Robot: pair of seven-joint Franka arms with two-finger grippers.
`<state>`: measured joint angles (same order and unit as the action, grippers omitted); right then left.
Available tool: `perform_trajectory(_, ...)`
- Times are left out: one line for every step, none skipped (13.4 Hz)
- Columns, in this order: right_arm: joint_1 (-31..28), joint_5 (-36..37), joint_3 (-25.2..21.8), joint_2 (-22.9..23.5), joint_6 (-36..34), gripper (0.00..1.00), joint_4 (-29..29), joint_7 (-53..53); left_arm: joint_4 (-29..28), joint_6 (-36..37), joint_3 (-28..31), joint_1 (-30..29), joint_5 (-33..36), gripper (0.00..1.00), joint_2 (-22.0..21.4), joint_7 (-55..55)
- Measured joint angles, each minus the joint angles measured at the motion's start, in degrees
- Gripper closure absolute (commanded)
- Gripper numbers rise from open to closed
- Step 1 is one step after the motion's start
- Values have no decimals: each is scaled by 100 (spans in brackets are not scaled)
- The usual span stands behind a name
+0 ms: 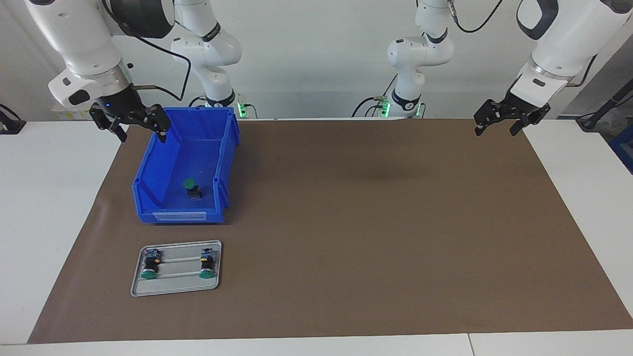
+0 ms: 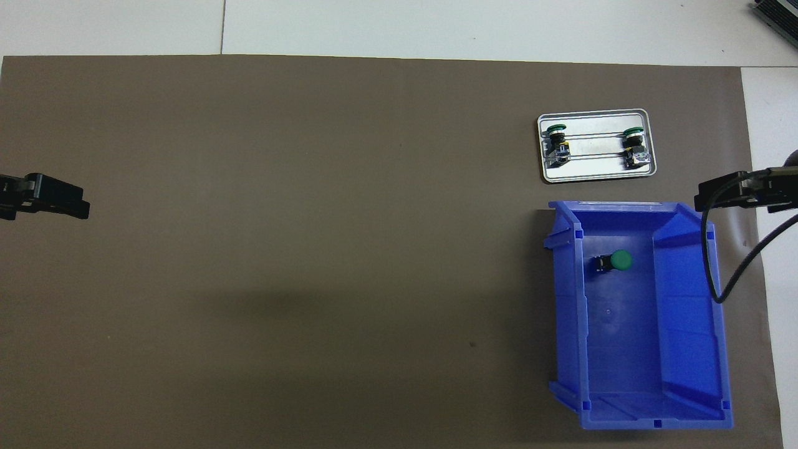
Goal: Place and press button with both arms
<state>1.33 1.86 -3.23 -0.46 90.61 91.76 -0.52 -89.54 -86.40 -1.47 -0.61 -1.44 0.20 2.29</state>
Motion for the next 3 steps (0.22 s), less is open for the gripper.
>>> perform_trajectory(-1, 0, 0, -3, -52, 0, -1, 0, 0, 0, 0, 0, 0, 0, 0, 0)
perform_trajectory(-2, 0, 0, -6, -75, 0, -1, 0, 0, 0, 0, 0, 0, 0, 0, 0)
perform_trajectory(-2, 0, 0, -9, -79, 0, -1, 0, 0, 0, 0, 0, 0, 0, 0, 0)
